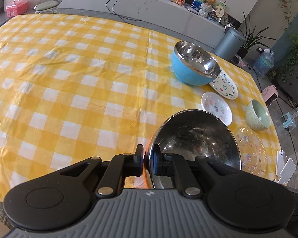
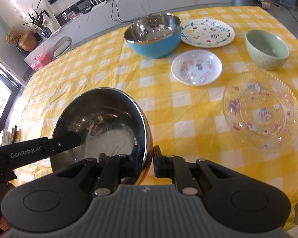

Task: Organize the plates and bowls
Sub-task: 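Lift the orange steel bowl with both tools toward the blue steel bowl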

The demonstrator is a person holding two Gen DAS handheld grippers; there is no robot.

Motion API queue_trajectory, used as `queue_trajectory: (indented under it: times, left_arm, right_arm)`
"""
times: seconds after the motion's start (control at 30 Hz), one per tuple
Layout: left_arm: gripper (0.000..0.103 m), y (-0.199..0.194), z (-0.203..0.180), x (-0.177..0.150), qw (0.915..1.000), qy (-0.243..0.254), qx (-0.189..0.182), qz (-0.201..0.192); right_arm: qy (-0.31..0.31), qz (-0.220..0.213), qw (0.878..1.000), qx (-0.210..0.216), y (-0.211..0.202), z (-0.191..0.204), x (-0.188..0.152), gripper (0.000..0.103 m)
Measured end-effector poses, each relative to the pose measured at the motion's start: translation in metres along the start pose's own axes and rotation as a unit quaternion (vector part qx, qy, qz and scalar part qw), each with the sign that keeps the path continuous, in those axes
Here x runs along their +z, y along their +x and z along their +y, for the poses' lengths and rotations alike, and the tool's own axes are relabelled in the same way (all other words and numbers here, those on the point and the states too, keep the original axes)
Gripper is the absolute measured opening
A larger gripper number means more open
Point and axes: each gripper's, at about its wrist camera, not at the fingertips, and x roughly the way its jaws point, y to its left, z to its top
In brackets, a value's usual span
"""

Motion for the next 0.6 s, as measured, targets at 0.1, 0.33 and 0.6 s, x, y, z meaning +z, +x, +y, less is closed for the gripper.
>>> queue_trajectory:
  times: [0.1,0.33,0.6]
  left_arm:
    - [0.009,0.007,0.001,0.0,0.9999,-0.001,0.003,0.011]
    - [0.009,0.021,0.003,-0.004,0.9993,-0.005,0.01,0.036]
    - [0.009,0.027,0.004,-0.003,0.9991,-0.011,0.014,0.038]
  right_arm:
    - [0.007,0.01,1.0,0.0,0.006,-0.003,0.0,0.012]
    - [0.024,0.028,0.999,-0.004,0.014,-0.009,0.001,0.012]
    - [0.037,0.034,0.999,-0.005,0.025,-0.012,0.004,0.012]
